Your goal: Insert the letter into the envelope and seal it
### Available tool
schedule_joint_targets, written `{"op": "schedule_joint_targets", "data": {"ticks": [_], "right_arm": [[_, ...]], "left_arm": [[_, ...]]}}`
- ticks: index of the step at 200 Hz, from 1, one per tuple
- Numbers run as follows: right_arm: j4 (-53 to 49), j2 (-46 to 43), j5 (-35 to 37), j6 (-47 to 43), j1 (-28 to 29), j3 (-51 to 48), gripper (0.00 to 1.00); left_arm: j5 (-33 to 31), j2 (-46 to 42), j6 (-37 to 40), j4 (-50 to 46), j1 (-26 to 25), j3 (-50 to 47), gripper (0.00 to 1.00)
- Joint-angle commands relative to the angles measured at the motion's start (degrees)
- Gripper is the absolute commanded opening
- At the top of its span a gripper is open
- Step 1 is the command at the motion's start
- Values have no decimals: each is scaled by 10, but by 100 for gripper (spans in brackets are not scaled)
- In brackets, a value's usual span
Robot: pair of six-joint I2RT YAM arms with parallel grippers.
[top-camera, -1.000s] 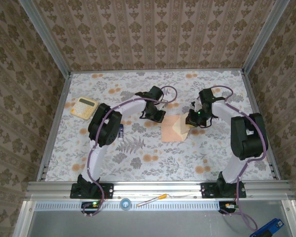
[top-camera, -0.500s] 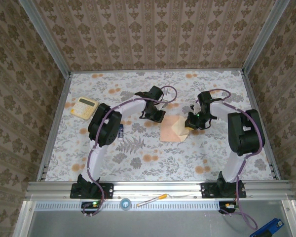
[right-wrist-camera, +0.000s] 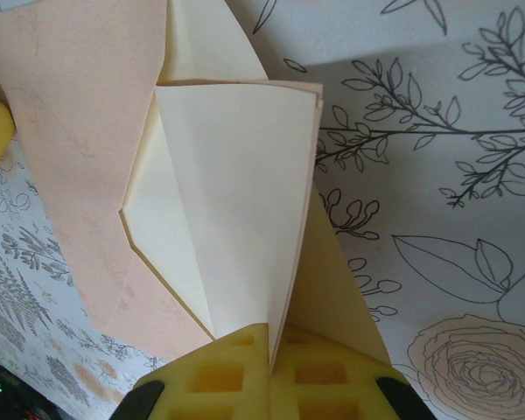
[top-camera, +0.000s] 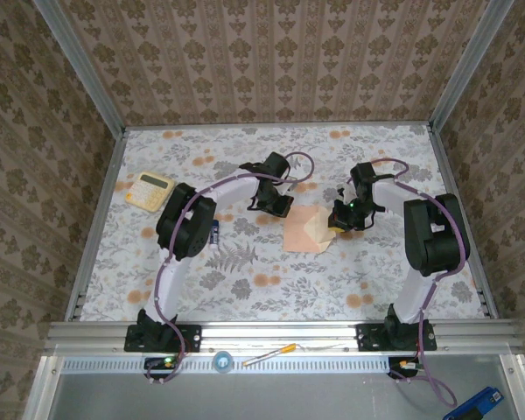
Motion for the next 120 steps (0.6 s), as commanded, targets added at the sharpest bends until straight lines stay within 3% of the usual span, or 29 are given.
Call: {"op": "schedule_joint_targets", "data": {"ticks": [1, 59, 120], "right_arm": [[-32, 2, 14, -9, 2, -1, 0], [-60, -12, 51, -6, 3, 4, 0], [-18, -1, 45, 30, 27, -4, 0]], "left_arm": [[-44, 24, 7, -64, -4, -17, 0], [-41, 28, 2, -62, -5, -15, 0], [-41, 26, -9, -58, -10, -20, 0]]}}
